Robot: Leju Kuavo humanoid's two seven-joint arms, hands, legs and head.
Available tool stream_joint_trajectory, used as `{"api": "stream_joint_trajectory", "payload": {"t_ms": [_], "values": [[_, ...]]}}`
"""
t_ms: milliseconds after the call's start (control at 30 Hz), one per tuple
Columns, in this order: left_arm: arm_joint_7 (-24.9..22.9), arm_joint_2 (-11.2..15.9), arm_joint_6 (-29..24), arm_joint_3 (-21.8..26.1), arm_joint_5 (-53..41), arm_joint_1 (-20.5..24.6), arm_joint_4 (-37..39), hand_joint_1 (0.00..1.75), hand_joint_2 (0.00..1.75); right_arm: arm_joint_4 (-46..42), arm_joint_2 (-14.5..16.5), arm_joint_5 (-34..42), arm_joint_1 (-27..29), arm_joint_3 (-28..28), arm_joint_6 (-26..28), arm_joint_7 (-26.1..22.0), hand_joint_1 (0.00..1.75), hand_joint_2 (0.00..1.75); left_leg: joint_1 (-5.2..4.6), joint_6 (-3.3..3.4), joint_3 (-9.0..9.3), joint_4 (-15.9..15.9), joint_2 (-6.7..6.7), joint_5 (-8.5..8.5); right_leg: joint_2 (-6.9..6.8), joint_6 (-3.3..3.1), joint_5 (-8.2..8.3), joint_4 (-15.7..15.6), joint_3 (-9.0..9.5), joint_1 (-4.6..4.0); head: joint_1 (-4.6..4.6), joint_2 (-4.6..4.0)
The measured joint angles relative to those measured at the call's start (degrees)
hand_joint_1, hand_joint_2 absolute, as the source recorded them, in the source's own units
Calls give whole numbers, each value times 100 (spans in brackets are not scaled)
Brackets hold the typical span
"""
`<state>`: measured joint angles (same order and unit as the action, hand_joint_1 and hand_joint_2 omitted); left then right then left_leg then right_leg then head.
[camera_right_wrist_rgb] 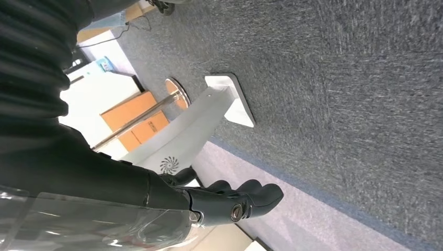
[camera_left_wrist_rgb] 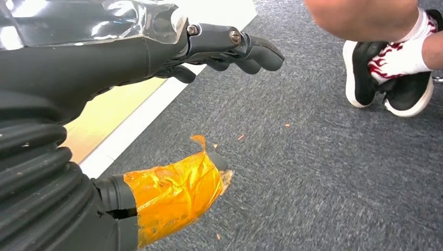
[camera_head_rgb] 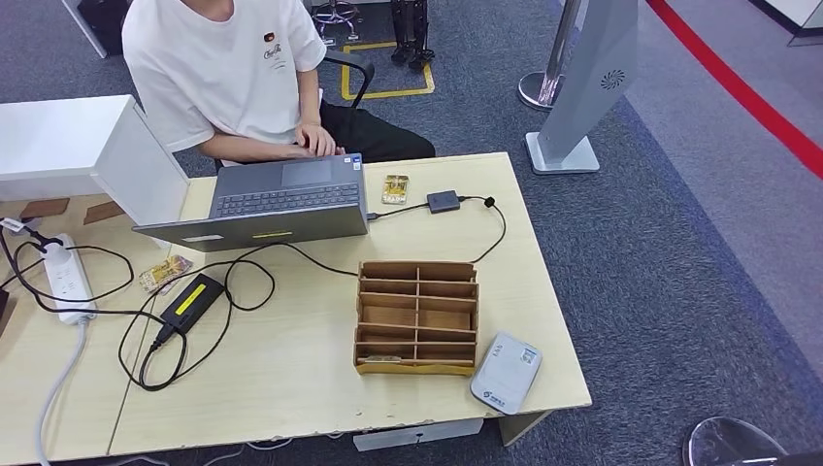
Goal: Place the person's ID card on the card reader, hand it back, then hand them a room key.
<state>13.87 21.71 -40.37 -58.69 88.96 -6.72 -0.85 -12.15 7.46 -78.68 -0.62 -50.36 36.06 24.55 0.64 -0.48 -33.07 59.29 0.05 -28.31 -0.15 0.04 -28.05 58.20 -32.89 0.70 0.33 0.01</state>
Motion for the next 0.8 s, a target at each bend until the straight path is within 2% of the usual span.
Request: {"api": "stream_joint_trajectory", "payload": {"t_ms": [200, 467, 533, 600, 667, 733, 767, 800], "values": [[26, 85, 0, 127, -2, -67, 2, 0, 175, 0, 37, -1, -2, -53, -4, 37, 0, 175, 0, 0, 7, 0, 0, 0, 1, 0, 0, 0, 5, 1, -1, -1], [-456, 133, 0, 167, -186, -68, 2, 0, 175, 0, 79, 23, -8, -89, -40, 9, 0, 175, 0, -1, 13, 0, 0, 0, 1, -1, 0, -1, 3, 0, -2, 0], [-723, 128, 0, 147, -362, 12, 2, 0, 175, 0, 96, 85, -7, -114, -142, -112, 0, 175, 0, -1, 18, 1, -6, 0, -6, -1, 0, -1, -1, 0, -2, -1], [-1233, 49, 0, 43, -774, 212, 2, 0, 175, 4, 118, 223, -13, -171, -477, -394, 0, 175, -3, 0, 18, 1, -24, 4, -26, 0, 0, -2, 6, 3, -3, -1], [-1772, -139, 2, -117, -1201, 452, 1, 0, 175, 26, 137, 331, -28, -239, -933, -644, 0, 175, -7, 2, 18, 1, -37, 7, -39, 0, 1, -3, 22, 6, -2, -1], [-2266, -498, 144, -281, -1410, 662, -8, 0, 175, 64, 148, 389, -44, -293, -1560, -700, 0, 175, -14, 4, 26, 2, -37, 7, -38, 6, 4, -5, 33, 12, -1, 0], [-2495, -705, 396, -361, -1417, 748, -43, 0, 175, 84, 152, 424, -48, -319, -2052, -709, 0, 175, -19, 5, 29, 2, -35, 8, -36, 9, 6, -5, 35, 16, -1, 0], [-2615, -821, 526, -405, -1412, 793, -58, 0, 175, 93, 152, 442, -50, -332, -2310, -710, 0, 175, -23, 6, 31, 2, -34, 8, -35, 12, 8, -6, 36, 19, -2, 0]]}}
